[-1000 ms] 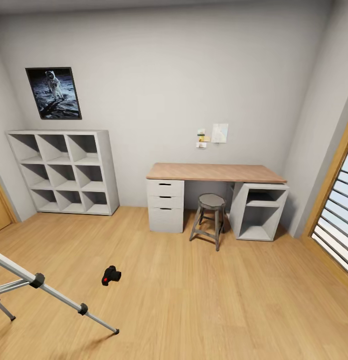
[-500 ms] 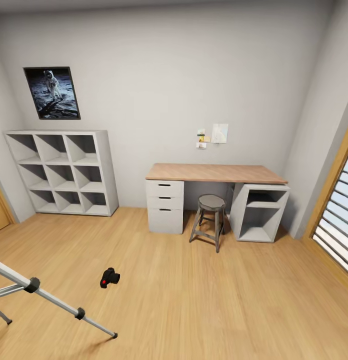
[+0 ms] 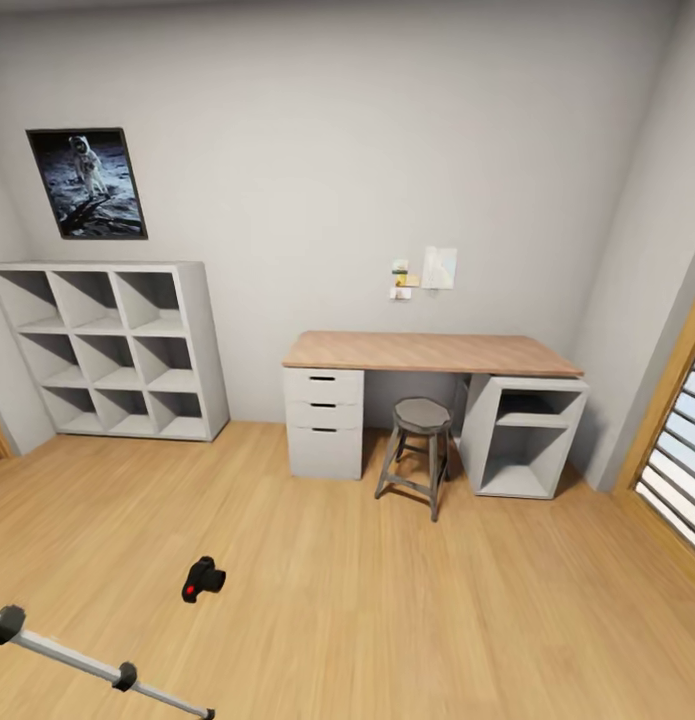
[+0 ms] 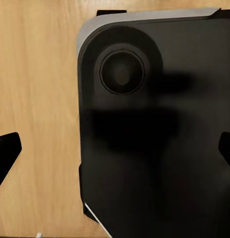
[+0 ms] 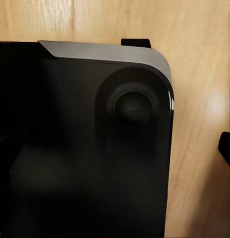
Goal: Attach the digital camera to the camera tripod in the bedroom.
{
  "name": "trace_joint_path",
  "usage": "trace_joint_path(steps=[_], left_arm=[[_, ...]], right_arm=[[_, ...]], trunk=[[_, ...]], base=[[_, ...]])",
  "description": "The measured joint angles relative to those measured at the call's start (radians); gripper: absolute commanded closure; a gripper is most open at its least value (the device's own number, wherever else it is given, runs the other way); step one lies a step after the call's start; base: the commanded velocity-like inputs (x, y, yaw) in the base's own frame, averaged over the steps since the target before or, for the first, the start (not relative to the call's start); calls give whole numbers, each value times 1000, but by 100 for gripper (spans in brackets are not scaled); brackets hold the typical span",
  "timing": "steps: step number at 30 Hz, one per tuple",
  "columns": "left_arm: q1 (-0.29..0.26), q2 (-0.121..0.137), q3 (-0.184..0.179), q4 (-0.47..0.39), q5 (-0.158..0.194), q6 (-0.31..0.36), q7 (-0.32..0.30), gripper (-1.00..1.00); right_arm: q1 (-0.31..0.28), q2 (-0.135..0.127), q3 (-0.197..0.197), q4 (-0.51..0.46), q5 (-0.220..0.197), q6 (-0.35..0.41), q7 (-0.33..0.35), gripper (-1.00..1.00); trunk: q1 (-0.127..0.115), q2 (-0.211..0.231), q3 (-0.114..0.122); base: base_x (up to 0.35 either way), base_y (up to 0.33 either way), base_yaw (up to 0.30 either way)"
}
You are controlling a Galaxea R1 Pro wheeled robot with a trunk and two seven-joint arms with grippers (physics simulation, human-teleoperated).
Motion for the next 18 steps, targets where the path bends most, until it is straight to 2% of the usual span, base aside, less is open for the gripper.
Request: trace_joint_path(steps=[18], left_arm=[[-4, -2, 0, -14, 0, 1, 1, -100]], right_arm=[[0, 0, 0, 0, 0, 0, 0, -100]], trunk=[[0, 0, 0]], base=[[322, -132, 0]])
